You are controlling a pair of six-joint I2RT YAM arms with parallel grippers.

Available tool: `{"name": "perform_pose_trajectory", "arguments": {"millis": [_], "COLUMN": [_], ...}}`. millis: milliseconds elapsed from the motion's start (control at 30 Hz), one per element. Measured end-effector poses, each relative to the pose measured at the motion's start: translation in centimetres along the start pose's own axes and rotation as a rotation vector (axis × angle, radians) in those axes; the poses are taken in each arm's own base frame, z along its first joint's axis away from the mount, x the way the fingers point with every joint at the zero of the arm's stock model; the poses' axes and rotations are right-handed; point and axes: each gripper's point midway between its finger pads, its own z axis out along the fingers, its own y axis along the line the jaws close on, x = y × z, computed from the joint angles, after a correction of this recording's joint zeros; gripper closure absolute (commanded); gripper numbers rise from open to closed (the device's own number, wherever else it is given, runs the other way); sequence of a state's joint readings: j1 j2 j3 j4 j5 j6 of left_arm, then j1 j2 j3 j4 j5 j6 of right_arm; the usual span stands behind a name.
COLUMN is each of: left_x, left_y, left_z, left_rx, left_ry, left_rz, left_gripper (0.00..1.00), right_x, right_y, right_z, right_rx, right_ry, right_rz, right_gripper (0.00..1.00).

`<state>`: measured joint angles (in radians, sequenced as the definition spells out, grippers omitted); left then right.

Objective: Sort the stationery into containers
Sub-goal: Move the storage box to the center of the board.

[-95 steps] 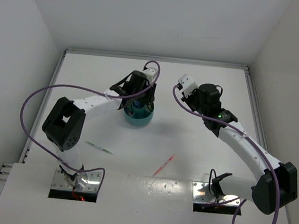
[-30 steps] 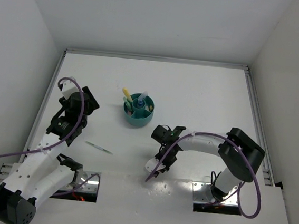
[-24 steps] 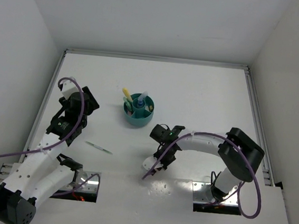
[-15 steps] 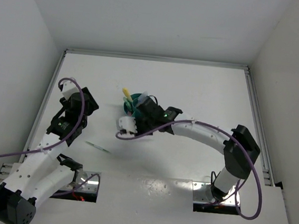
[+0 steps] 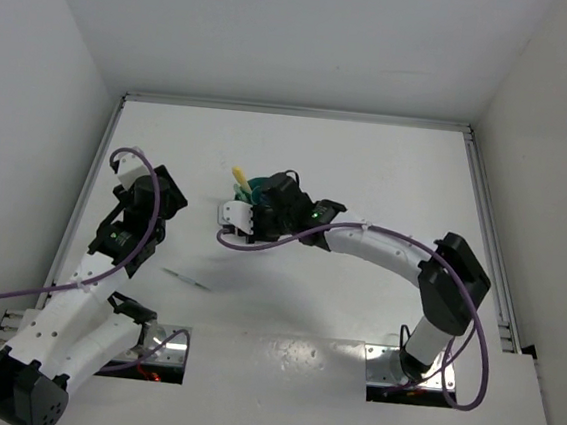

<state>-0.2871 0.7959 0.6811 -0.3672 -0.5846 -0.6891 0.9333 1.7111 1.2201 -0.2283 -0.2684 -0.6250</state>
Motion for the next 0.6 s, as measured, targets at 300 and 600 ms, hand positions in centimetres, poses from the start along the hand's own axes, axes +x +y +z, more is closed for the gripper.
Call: {"name": "perform_pose_trajectory", "arguments": {"millis": [300,600], "left_x": [0.1,0.0], "left_y": [0.0,0.3], "left_z": [0.1,0.1], "left_rx": [-0.003,-0.019], "left_ry": [0.003,-0.005], "left_rz": [0.002,0.004], "left_gripper": [0.32,0.32], "right_x": [-0.7,-0.8], "right_y": [-2.3,-3.5], "right_z": [0.8,1.8], "right_rx": [0.000,-0.026], "right_ry": [-0.125,-0.181], "right_rz": [0.089,0.123], "right_gripper": [1.00,1.00]}}
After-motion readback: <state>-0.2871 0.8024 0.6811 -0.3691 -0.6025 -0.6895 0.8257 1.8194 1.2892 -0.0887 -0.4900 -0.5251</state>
